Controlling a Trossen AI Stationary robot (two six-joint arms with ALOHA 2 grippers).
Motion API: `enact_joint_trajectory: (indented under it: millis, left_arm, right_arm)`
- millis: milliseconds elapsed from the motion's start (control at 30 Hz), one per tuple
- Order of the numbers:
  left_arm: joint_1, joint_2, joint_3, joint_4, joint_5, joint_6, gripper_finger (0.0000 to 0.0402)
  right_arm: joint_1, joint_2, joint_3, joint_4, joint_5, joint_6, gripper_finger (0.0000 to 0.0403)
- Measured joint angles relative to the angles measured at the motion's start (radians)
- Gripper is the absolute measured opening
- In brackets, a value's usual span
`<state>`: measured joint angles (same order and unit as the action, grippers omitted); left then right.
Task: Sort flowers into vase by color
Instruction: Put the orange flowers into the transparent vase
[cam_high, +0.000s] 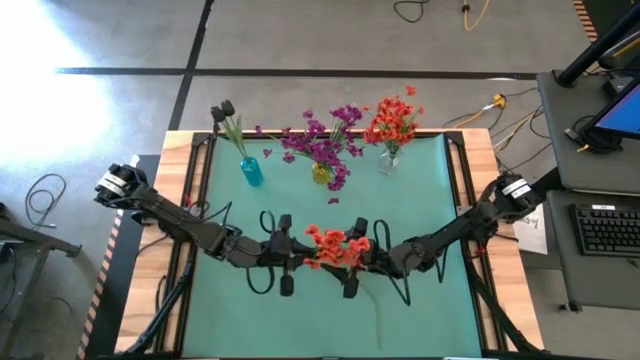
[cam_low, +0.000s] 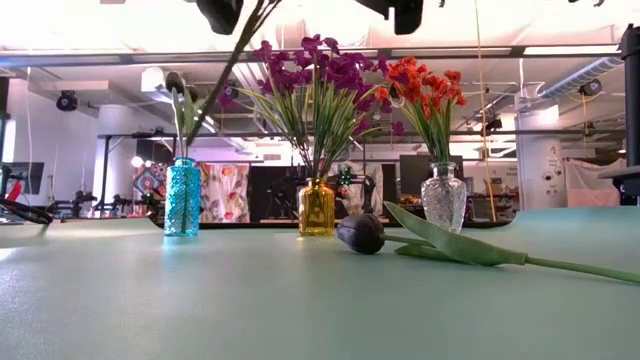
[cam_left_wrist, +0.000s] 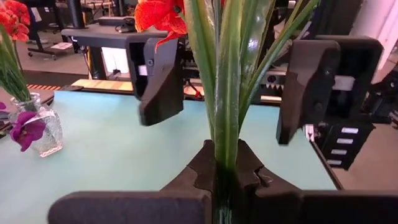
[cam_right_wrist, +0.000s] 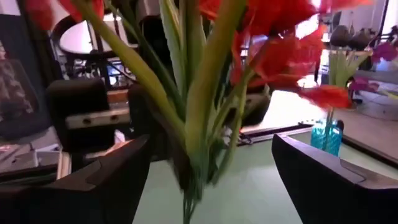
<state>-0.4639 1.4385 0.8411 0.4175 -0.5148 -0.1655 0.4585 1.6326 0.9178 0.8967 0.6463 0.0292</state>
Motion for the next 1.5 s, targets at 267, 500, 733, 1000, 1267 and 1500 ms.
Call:
enact_joint_trajectory:
  millis: [267,500,733,1000,1267,1500]
  left_arm:
    - [0.004,0.035,0.0,0.066,0.0,0.015,0.0]
    - [0.011,0.048,0.0,0.071,0.0,0.01,0.0]
    - [0.014,0.051,0.0,0.072,-0.001,0.0,0.0]
    - [0.015,0.051,0.0,0.078,-0.007,0.0,0.0]
    - [0.014,0.051,0.0,0.078,-0.023,-0.006,0.0024]
    - [0.014,0.051,0.0,0.078,-0.025,-0.027,0.0086]
  right_arm:
    - [-0.003,0.007,0.023,-0.001,-0.027,-0.044,0.0315]
    - [-0.016,0.007,0.024,-0.001,-0.034,-0.03,0.0275]
    - [-0.045,0.007,0.025,-0.002,-0.105,0.009,0.0177]
    - [-0.045,0.006,0.025,-0.002,-0.108,-0.006,0.006]
    - [-0.045,0.006,0.025,-0.002,-0.108,-0.015,0.0021]
    - [-0.045,0.006,0.024,-0.004,-0.107,-0.015,0.0027]
